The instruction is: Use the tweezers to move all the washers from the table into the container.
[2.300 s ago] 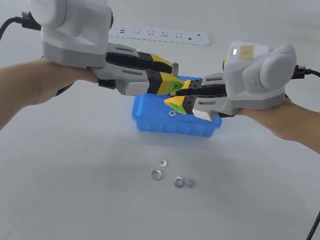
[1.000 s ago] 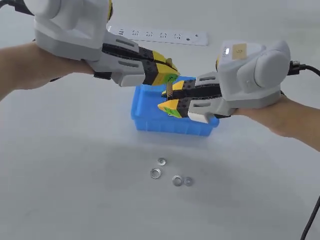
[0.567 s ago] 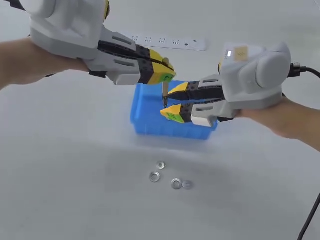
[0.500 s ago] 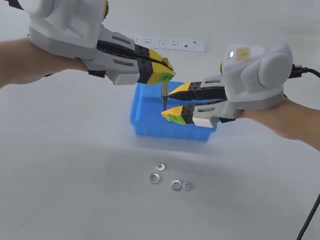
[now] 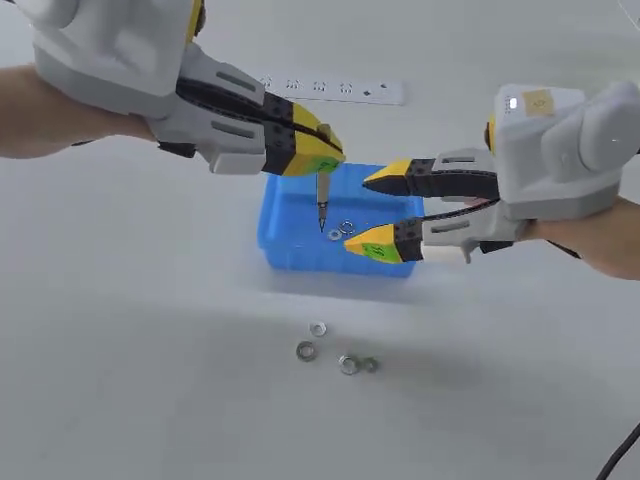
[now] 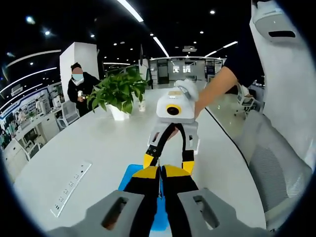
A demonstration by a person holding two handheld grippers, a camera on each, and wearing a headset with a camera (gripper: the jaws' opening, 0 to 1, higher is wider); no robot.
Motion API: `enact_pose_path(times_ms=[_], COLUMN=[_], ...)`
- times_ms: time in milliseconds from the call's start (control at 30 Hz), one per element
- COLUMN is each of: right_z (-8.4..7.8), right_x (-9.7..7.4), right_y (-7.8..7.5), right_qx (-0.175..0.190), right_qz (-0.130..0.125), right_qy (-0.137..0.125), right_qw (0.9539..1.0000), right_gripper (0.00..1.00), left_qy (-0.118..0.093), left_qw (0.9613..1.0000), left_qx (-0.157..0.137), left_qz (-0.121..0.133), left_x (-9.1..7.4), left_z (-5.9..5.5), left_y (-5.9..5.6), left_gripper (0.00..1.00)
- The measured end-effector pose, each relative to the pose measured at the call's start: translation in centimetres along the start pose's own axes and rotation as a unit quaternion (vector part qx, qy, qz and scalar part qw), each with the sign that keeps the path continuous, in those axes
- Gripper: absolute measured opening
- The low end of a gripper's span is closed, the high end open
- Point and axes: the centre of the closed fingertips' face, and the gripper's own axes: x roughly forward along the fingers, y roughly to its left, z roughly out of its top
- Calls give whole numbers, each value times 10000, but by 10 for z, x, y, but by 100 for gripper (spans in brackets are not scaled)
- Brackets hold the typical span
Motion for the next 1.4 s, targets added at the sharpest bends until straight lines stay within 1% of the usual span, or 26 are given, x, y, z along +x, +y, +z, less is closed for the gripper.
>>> enact_pose_path(times_ms=[133, 167, 267, 300, 400, 433, 467, 600, 667, 700, 733, 767, 833, 867, 900, 967, 1033, 1067, 1133, 1167, 1300, 1400], right_z=[0, -1, -3, -3, -7, -9, -11, -18, -16, -15, -15, -15, -17, -18, -19, -21, -24, -25, -27, -27, -29, -32], right_x=[-12, -15, -27, -30, -37, -40, -42, -48, -53, -55, -58, -59, -63, -64, -66, -67, -68, -69, -69, -69, -69, -68], right_y=[6, 8, 14, 15, 21, 24, 27, 38, 43, 45, 48, 50, 54, 56, 58, 62, 65, 67, 69, 71, 75, 78], right_qx=[31, 35, 26, 31, 89, 101, 105, 72, 69, 100, 132, 134, 143, 161, 181, 184, 233, 248, 277, 305, 384, 412], right_qz=[-83, -101, -204, -217, -311, -338, -353, -365, -389, -410, -417, -427, -451, -452, -455, -453, -445, -445, -450, -451, -445, -432], right_qy=[-54, -58, -88, -113, -139, -143, -127, -6, -34, -82, -108, -105, -96, -89, -78, -44, -27, -18, -12, -23, -45, -9], right_qw=[9999, 9999, 9998, 9997, 9994, 9993, 9992, 9993, 9992, 9991, 9990, 9989, 9988, 9988, 9988, 9988, 9987, 9987, 9986, 9985, 9983, 9982], right_gripper=[45, 46, 49, 52, 56, 56, 56, 57, 57, 57, 57, 57, 57, 57, 57, 57, 57, 56, 56, 56, 56, 56], left_qy=[-77, -85, -75, -59, -50, -53, -42, 15, 23, 40, 39, 19, -26, -17, 1, 7, -37, -46, -70, -72, -58, -66], left_qw=[9999, 9999, 9999, 9998, 9997, 9996, 9995, 9993, 9993, 9994, 9993, 9989, 9991, 9987, 9989, 9990, 9988, 9985, 9986, 9983, 9981, 9980], left_qx=[-67, -63, -111, -122, -184, -224, -252, -323, -319, -300, -347, -419, -413, -487, -468, -454, -490, -541, -522, -584, -598, -609], left_qz=[-36, -51, -104, -110, -132, -152, -172, -188, -191, -173, -162, -187, -133, -122, -66, -42, 24, 16, 62, 51, 107, 138], left_x=[-4, -5, -8, -9, -8, -8, -7, -5, -4, -3, -2, -2, -1, 1, 3, 4, 3, 3, 2, 2, 4, 5], left_z=[4, 5, 3, 0, -5, -7, -11, -24, -29, -32, -35, -37, -39, -39, -39, -40, -42, -43, -44, -46, -50, -54], left_y=[-8, -11, -21, -24, -32, -35, -35, -49, -55, -56, -57, -60, -62, -64, -66, -69, -70, -72, -74, -76, -84, -87], left_gripper=[5, 5, 5, 5, 5, 5, 5, 5, 5, 5, 5, 5, 5, 5, 5, 6, 6, 6, 6, 6, 6, 6])
